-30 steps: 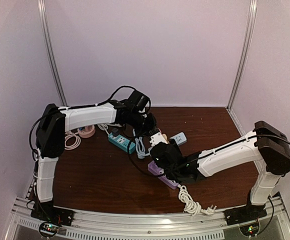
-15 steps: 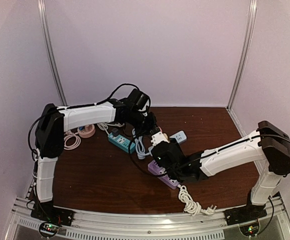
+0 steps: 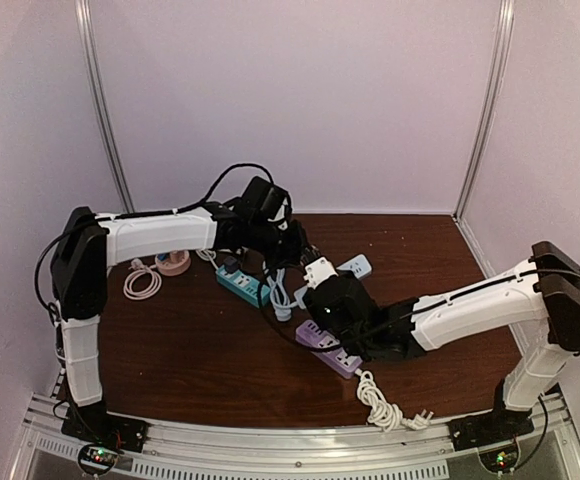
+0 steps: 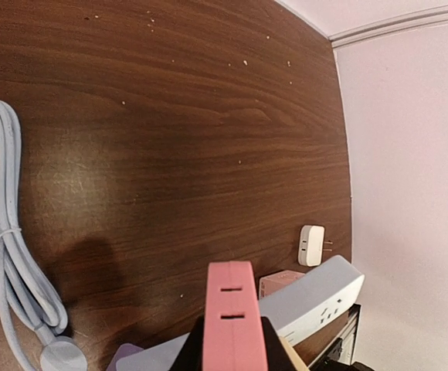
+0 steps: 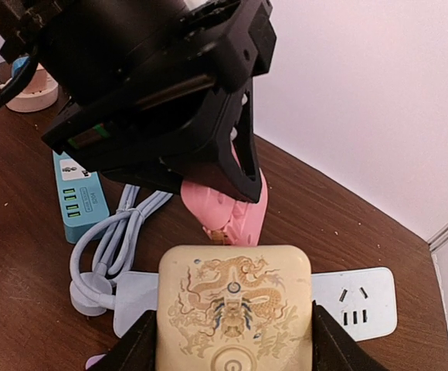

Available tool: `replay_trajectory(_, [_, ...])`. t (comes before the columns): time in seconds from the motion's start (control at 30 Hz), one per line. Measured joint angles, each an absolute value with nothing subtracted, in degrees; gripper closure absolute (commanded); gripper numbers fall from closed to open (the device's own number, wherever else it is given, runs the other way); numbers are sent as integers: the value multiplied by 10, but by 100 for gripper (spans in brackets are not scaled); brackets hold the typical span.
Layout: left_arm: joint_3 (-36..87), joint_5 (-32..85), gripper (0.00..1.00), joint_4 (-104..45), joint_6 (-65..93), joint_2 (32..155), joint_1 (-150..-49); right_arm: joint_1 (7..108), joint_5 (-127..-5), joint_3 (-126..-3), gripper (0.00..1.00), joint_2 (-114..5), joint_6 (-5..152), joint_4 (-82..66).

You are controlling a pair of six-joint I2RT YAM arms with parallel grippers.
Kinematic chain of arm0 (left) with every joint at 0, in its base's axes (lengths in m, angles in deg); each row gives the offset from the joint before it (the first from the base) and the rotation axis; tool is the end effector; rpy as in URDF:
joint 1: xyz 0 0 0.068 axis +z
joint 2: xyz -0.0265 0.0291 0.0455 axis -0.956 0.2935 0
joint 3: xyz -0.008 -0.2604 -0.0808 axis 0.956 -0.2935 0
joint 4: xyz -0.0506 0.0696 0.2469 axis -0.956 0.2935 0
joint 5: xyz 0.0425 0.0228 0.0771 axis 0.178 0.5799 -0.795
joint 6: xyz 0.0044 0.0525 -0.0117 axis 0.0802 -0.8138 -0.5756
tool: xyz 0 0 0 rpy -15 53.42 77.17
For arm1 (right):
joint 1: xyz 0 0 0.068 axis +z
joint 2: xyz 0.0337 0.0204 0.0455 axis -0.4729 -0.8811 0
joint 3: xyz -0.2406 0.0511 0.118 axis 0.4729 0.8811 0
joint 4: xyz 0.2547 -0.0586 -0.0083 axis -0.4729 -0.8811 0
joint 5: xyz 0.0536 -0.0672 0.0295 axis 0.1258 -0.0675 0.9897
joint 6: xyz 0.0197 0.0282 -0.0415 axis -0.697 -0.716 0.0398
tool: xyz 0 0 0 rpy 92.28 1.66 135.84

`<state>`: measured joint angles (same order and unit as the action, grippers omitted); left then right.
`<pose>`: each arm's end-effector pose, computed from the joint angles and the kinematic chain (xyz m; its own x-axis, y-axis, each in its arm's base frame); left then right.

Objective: Pull the plug off the socket

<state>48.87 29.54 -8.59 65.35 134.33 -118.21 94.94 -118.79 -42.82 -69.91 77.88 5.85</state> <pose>0.3272 -0.3403 0.2484 -0.9181 -0.3118 -0.2446 -0.0299 0.6699 -0.7419 0.1640 0.3178 0.2048 -0.2125 -0.4133 -0.8855 -0.3978 0.8643 -0.3080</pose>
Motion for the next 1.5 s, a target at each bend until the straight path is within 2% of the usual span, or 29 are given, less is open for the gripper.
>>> replay_trajectory(0.23, [452, 290, 100, -112, 682, 1321, -1182, 954, -1189, -429, 89, -699, 799, 62])
replay_trajectory(0.63, [491, 282, 100, -75, 695, 1323, -1182, 968, -1241, -455, 87, -717, 829, 73])
replay_trajectory(0.67, [492, 282, 100, -75, 693, 1324, -1182, 968, -1243, -455, 83, -718, 833, 75])
replay_trajectory(0.8, [487, 289, 100, -96, 683, 1324, -1182, 967, -1250, -454, 47, -718, 845, 81])
replay_trajectory(1.0, [482, 291, 100, -121, 668, 1327, -1175, 954, -1251, -456, 20, -716, 835, 61])
replay_trajectory(1.13, [481, 265, 100, -207, 660, 1326, -1109, 933, -1244, -455, 12, -702, 798, 2])
replay_trajectory(1.27, [473, 248, 100, -258, 657, 1326, -1063, 917, -1225, -458, 11, -678, 779, -26])
replay_trajectory(1.5, [465, 259, 100, -286, 645, 1326, -1089, 895, -1169, -459, 11, -645, 742, -48])
